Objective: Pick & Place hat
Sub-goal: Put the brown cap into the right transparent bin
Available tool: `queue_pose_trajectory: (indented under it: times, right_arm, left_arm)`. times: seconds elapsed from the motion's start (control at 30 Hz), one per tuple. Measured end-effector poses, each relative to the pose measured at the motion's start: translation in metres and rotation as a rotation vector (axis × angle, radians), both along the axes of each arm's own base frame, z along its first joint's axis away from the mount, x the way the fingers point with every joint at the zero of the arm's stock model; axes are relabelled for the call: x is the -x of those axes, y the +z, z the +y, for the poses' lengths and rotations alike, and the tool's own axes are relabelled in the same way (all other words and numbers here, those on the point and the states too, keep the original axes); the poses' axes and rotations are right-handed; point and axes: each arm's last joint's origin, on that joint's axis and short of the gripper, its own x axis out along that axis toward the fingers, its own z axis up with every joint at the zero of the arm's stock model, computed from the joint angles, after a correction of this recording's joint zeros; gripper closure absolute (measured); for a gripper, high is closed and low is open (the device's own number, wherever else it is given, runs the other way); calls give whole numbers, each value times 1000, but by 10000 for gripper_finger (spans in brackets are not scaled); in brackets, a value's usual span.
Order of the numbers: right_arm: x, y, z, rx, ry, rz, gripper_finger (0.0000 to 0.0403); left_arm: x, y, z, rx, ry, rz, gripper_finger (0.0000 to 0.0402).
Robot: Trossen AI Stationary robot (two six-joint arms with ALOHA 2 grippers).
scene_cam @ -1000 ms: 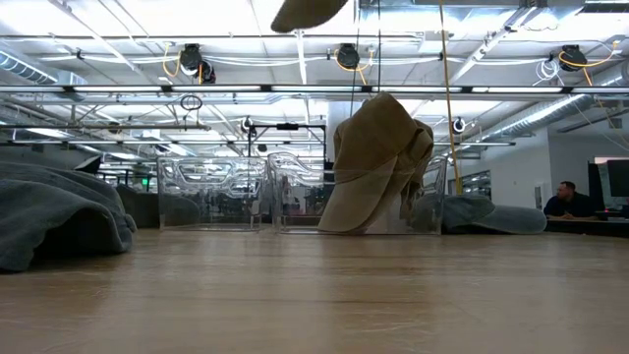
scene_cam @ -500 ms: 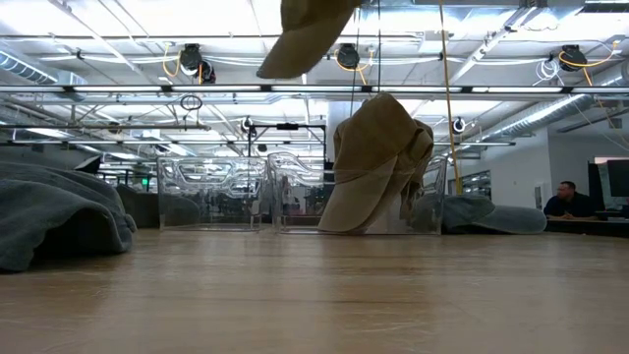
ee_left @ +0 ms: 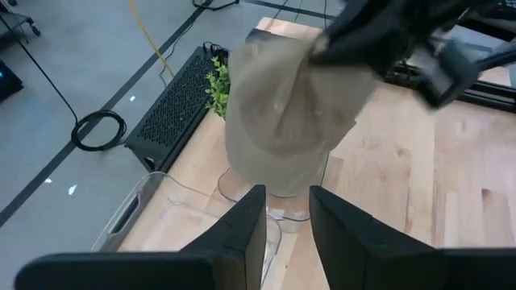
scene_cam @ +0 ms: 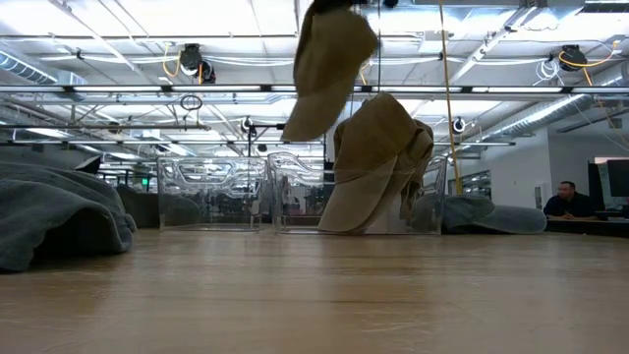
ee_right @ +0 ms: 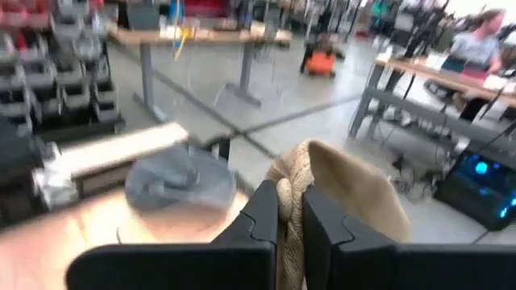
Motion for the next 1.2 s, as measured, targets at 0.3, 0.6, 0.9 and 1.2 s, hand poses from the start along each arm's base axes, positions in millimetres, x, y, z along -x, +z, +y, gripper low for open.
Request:
queue_pose_trajectory:
  times: [0.3,0.6,0.9,1.2]
  right_arm:
    - [-27,-42,-14,-62,-21,100,393]
    - [-17,-34,-10,-107,-168,-16,393]
    - [-3,-41,-3,-240,-203,-2,393]
    - [-18,-49,-20,-267,-200,-52,393]
  left_arm:
    - [0,0,0,-10,-7,4,300]
    - [2,0,0,-10,-7,6,300]
    - [1,1,0,-45,-26,9,300]
    - [2,1,0,-61,-25,14,300]
